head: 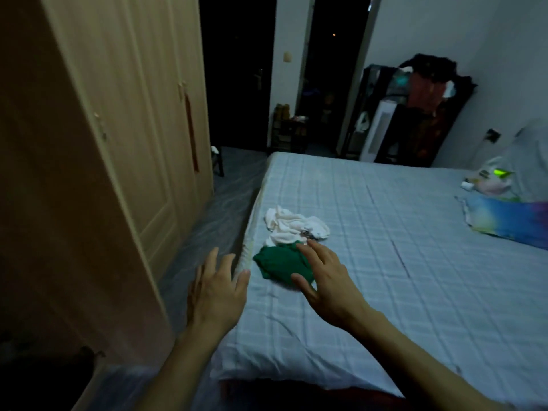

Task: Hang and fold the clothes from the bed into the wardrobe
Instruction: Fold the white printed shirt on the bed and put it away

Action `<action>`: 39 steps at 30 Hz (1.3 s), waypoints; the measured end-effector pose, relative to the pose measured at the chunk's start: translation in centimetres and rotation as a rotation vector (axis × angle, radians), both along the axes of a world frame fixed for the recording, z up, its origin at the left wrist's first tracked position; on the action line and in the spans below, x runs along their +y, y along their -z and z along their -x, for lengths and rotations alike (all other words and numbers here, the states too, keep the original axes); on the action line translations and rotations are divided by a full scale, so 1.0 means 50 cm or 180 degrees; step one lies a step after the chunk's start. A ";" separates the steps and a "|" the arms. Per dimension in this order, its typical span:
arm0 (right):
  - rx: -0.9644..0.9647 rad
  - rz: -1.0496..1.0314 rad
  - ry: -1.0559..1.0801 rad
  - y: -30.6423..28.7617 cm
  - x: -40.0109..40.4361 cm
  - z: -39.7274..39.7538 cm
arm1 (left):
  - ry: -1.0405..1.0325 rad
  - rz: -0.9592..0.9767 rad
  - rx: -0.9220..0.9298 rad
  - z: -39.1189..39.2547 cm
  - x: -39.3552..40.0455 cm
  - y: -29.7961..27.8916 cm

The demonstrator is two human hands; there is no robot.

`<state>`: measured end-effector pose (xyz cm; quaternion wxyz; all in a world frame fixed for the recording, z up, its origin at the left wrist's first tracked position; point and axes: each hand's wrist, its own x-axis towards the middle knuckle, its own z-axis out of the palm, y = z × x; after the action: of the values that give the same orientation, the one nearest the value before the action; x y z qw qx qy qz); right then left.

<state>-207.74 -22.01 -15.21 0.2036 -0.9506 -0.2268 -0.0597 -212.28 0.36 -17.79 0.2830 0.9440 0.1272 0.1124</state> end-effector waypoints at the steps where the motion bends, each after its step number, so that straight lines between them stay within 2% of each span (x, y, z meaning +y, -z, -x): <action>1: -0.0016 -0.0016 0.0046 0.000 -0.042 -0.007 | 0.0002 0.0071 -0.0009 -0.015 -0.045 -0.005; 8: -0.0089 -0.0225 0.0324 0.011 -0.297 -0.059 | 0.0161 0.0139 -0.0052 -0.089 -0.331 -0.034; 16: -0.0014 -0.0345 0.0603 0.009 -0.443 -0.119 | 0.0485 -0.0006 -0.0215 -0.170 -0.462 -0.057; 22: 0.0016 -0.0299 0.0660 0.028 -0.445 -0.180 | 0.0632 -0.0010 -0.0349 -0.270 -0.458 -0.037; 27: 0.0089 -0.0210 0.0686 0.035 -0.419 -0.256 | 0.0592 0.0397 -0.0467 -0.367 -0.425 -0.016; 32: 0.0126 0.0067 0.0663 0.034 -0.363 -0.359 | 0.0455 0.0550 -0.0449 -0.459 -0.339 -0.004; 39: 0.0314 -0.0017 0.0500 0.079 -0.273 -0.446 | 0.0220 0.0502 -0.0261 -0.524 -0.204 0.054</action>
<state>-185.43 -35.64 -19.16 0.2118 -0.9666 -0.1411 -0.0291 -186.06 -9.81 -20.51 0.3652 0.9172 0.0914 0.1307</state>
